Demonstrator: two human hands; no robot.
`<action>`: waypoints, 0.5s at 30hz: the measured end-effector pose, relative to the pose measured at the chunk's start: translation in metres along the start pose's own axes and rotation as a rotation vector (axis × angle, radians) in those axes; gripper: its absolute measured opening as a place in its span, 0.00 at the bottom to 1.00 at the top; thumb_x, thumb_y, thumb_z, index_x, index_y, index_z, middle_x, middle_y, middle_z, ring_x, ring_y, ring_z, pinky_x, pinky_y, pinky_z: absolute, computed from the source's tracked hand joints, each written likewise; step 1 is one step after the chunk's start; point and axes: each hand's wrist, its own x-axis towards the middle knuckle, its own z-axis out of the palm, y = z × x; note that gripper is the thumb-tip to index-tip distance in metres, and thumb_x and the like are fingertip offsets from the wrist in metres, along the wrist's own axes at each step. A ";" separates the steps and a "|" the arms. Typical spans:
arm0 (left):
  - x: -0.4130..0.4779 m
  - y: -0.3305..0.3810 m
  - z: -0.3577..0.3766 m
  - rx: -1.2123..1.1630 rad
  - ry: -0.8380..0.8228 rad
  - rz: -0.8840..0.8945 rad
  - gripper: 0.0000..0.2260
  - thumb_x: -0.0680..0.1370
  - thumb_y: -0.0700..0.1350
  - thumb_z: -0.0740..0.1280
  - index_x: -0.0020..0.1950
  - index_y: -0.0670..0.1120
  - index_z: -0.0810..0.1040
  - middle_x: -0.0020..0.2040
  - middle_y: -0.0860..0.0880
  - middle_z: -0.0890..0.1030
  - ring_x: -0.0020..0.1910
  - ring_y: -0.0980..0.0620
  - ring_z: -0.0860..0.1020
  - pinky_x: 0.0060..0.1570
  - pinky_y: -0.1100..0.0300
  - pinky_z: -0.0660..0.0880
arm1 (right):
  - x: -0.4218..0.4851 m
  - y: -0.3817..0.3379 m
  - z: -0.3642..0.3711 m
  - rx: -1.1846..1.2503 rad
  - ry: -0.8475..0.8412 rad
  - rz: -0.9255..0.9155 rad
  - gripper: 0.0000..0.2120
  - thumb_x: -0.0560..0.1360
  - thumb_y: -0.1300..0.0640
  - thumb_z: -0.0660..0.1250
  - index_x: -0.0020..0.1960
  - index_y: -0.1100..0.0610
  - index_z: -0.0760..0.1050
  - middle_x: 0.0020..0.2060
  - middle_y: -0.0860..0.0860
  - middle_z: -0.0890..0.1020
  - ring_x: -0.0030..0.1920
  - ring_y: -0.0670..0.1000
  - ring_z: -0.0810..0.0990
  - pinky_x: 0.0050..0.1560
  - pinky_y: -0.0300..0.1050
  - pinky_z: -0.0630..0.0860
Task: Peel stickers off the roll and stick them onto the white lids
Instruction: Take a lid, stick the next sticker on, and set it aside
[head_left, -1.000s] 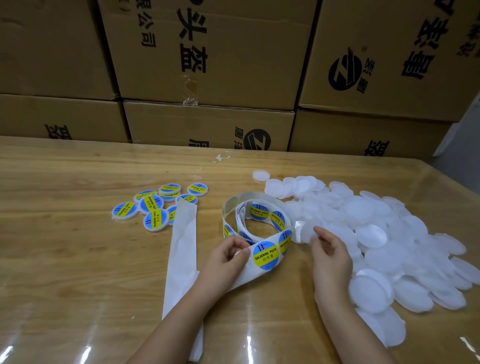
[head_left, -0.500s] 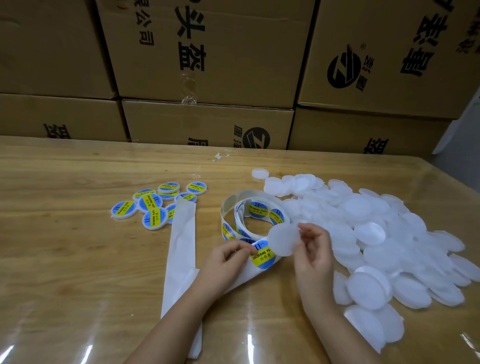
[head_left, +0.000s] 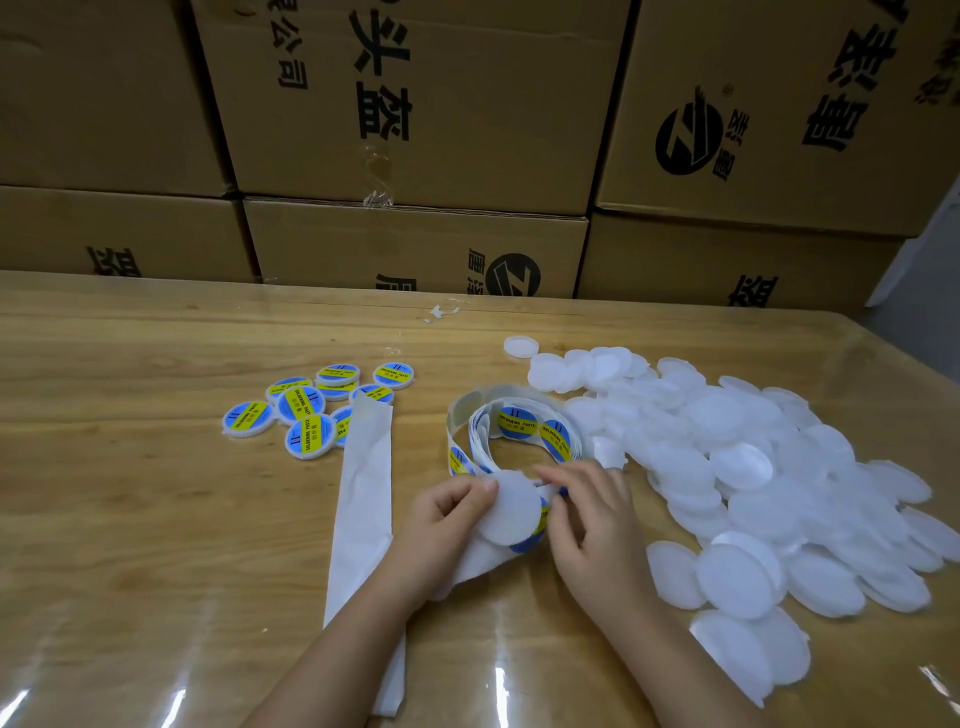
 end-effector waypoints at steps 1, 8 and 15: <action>0.000 0.001 0.000 -0.024 0.036 -0.009 0.24 0.73 0.54 0.65 0.44 0.30 0.75 0.39 0.42 0.75 0.41 0.51 0.72 0.42 0.58 0.68 | 0.000 -0.001 0.000 -0.002 0.003 -0.025 0.14 0.74 0.60 0.57 0.52 0.57 0.80 0.44 0.48 0.79 0.44 0.49 0.72 0.48 0.38 0.68; 0.005 0.001 -0.003 -0.060 0.173 -0.078 0.16 0.72 0.55 0.63 0.41 0.43 0.81 0.38 0.45 0.81 0.39 0.52 0.77 0.42 0.58 0.72 | -0.001 -0.008 -0.003 0.119 -0.106 -0.093 0.08 0.73 0.59 0.61 0.43 0.57 0.79 0.39 0.46 0.78 0.43 0.47 0.71 0.47 0.38 0.69; 0.008 -0.005 -0.004 0.009 0.166 -0.022 0.18 0.78 0.49 0.62 0.43 0.33 0.75 0.35 0.44 0.75 0.36 0.52 0.72 0.36 0.62 0.69 | -0.003 -0.015 -0.005 0.186 -0.197 -0.125 0.07 0.74 0.59 0.61 0.43 0.56 0.78 0.39 0.43 0.78 0.43 0.48 0.72 0.47 0.45 0.71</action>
